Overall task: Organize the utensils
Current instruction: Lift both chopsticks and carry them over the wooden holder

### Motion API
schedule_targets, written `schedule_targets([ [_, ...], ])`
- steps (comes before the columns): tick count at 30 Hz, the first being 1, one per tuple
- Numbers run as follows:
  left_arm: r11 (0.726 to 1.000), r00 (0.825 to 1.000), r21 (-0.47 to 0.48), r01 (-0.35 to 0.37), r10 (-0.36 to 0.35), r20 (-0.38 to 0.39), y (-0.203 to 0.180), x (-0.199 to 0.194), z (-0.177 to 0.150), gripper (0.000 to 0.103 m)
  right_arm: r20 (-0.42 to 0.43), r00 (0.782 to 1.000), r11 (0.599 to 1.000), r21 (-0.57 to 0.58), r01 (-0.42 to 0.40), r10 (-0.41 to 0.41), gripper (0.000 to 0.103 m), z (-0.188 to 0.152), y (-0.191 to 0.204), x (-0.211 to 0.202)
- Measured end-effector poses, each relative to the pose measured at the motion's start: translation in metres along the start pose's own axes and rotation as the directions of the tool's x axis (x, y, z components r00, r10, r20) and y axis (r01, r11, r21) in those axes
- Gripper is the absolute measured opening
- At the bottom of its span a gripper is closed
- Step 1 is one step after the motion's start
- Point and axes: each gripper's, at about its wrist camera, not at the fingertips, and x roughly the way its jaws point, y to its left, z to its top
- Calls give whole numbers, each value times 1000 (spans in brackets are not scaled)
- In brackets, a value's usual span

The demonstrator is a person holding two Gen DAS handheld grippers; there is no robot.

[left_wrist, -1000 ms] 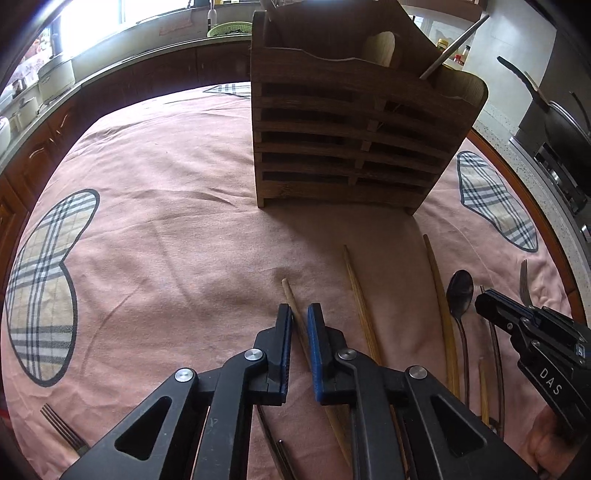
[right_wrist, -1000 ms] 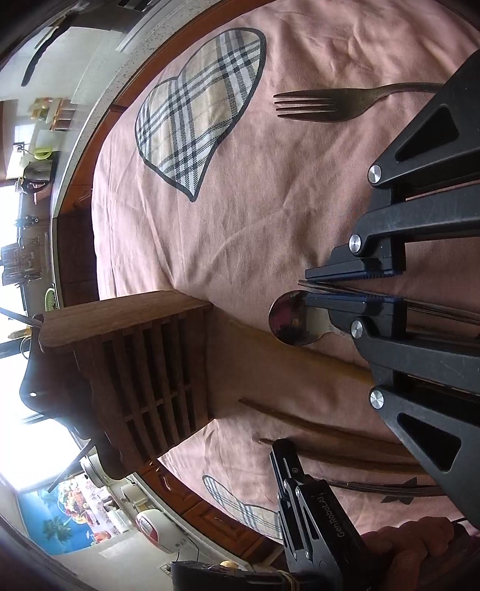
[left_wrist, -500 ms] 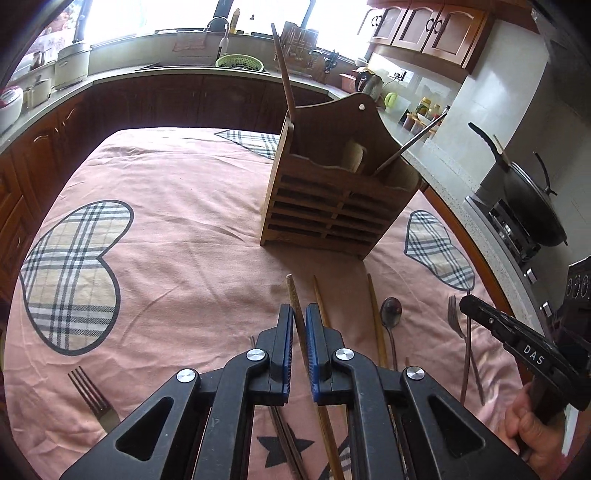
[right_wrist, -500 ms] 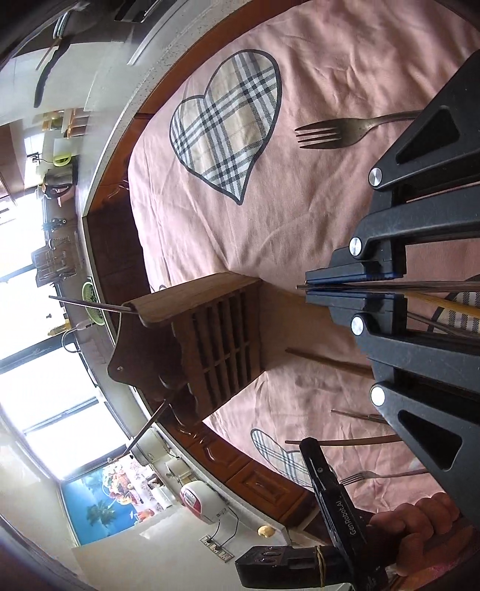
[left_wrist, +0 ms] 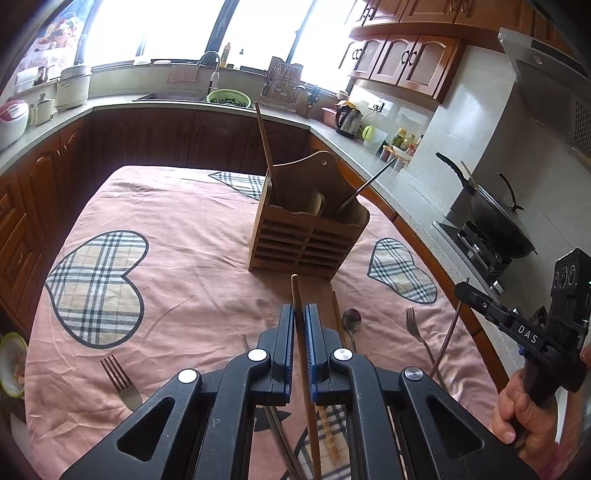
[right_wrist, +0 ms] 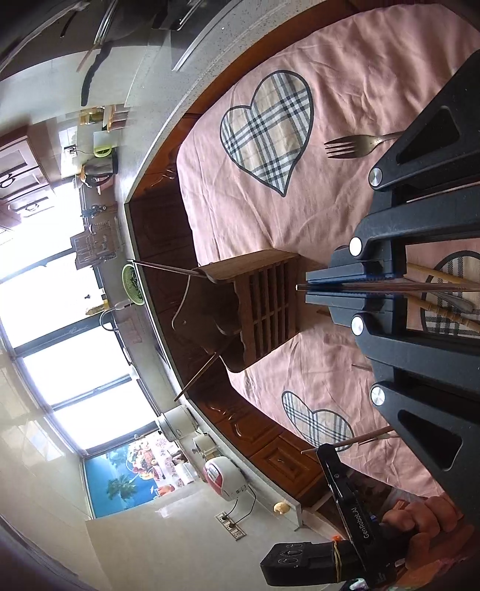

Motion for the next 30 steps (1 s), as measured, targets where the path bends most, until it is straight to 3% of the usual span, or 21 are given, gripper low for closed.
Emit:
schedule_targets([
  [14,1000,996,17,27,-28,80,-3,-45,3,4,95,995,999,-21,-25,27,4,15,13,-34],
  [30,998,983,44,39,-46,176,4,-54,34,4,183,982,999,-27,-35,39,4,47,18,-37],
])
